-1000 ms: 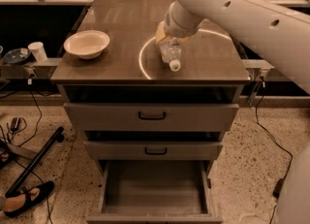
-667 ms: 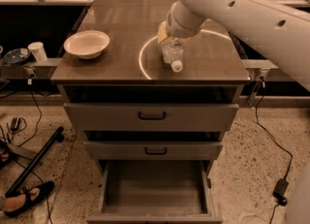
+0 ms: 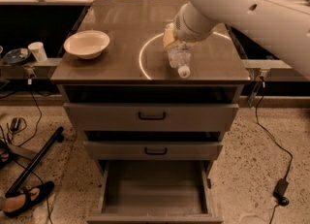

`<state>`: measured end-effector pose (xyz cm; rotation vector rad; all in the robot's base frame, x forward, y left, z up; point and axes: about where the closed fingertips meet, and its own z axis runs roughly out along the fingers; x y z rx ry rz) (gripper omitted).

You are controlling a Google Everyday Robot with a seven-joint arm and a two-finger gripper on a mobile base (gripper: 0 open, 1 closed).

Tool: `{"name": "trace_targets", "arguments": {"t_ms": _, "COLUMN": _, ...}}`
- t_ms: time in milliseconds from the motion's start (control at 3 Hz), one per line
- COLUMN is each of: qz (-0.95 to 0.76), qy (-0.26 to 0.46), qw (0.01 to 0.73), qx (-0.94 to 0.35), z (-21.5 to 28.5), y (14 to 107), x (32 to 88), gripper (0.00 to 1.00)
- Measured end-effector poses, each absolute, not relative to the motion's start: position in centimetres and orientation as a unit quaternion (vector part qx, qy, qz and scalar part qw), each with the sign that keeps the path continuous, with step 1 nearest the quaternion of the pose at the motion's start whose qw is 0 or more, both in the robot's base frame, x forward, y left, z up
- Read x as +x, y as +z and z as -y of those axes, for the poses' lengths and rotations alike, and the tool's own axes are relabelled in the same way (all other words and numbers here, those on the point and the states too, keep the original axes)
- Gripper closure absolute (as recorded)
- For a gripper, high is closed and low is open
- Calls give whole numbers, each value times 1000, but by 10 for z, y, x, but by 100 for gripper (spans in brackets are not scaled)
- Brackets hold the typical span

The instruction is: Place blue plastic bottle into bottom drawer

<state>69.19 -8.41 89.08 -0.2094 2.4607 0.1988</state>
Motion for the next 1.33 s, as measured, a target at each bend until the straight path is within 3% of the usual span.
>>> {"name": "trace_targets", "arguments": {"t_ms": 1333, "qz": -939, "qy": 63, "qw": 335, "qx": -39, "z": 119, "y": 896, "x": 631, "gripper": 100}}
